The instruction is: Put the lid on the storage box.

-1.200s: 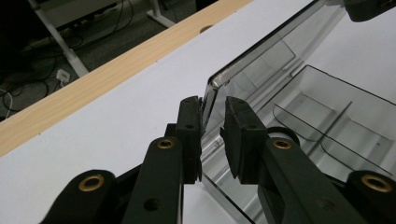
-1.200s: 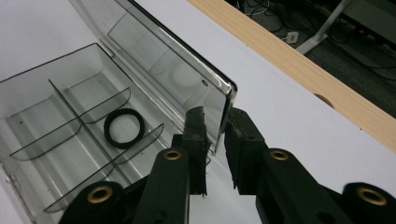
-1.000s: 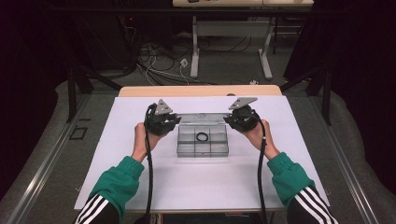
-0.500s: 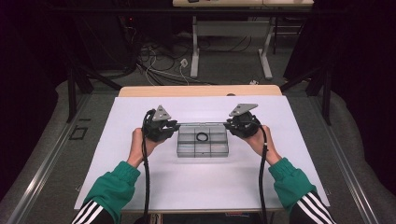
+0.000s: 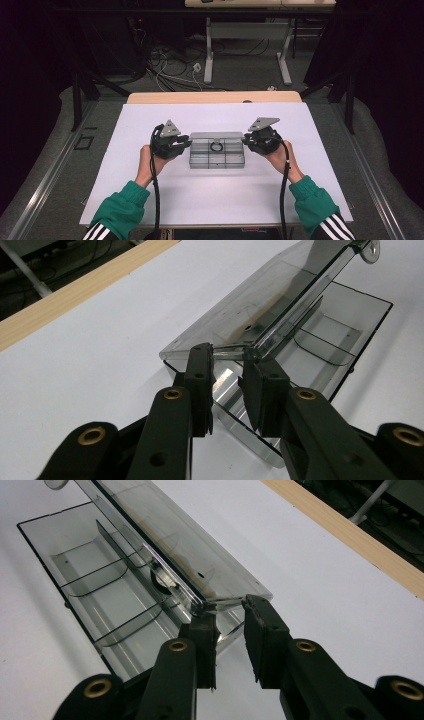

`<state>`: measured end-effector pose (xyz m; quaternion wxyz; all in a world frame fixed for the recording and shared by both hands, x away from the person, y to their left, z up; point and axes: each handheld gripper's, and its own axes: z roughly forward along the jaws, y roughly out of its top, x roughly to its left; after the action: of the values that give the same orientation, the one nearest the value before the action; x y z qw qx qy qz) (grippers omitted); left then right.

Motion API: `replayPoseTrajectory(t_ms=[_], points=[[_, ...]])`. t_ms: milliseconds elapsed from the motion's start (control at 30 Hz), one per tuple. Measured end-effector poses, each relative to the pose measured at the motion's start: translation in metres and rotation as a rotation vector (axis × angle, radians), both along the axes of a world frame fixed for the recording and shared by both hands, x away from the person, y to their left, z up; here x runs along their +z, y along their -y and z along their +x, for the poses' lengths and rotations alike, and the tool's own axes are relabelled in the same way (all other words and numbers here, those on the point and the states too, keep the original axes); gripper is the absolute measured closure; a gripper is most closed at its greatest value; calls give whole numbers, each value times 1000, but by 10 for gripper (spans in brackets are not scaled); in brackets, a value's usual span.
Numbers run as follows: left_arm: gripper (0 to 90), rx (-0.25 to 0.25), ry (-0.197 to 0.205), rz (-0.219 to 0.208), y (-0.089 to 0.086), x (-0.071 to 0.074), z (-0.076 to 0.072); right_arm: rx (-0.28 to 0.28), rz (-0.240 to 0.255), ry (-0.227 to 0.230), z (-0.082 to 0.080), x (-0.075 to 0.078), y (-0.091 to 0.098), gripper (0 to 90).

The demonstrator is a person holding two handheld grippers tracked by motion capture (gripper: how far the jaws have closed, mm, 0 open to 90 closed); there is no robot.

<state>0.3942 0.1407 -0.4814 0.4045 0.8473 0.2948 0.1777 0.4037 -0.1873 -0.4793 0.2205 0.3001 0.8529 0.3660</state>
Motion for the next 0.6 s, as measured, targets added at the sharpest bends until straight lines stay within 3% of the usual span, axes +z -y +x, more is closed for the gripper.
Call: replayPoseTrajectory(t_ms=[133,367,433,600], points=[[726,2,4,-30,-1,-2,-5,1,4,-1,-5,-1,2,758],[694,-10,-8,28,-2,-4,-11,13,0,-16,-11,-3,6,759],[611,-2,-31,41,-4,-3,-14,17,1,-13,-15,-4,9,759],[360,14,-99,41,-18,-3,-26,27,-5,-69,-27,-2,21,685]])
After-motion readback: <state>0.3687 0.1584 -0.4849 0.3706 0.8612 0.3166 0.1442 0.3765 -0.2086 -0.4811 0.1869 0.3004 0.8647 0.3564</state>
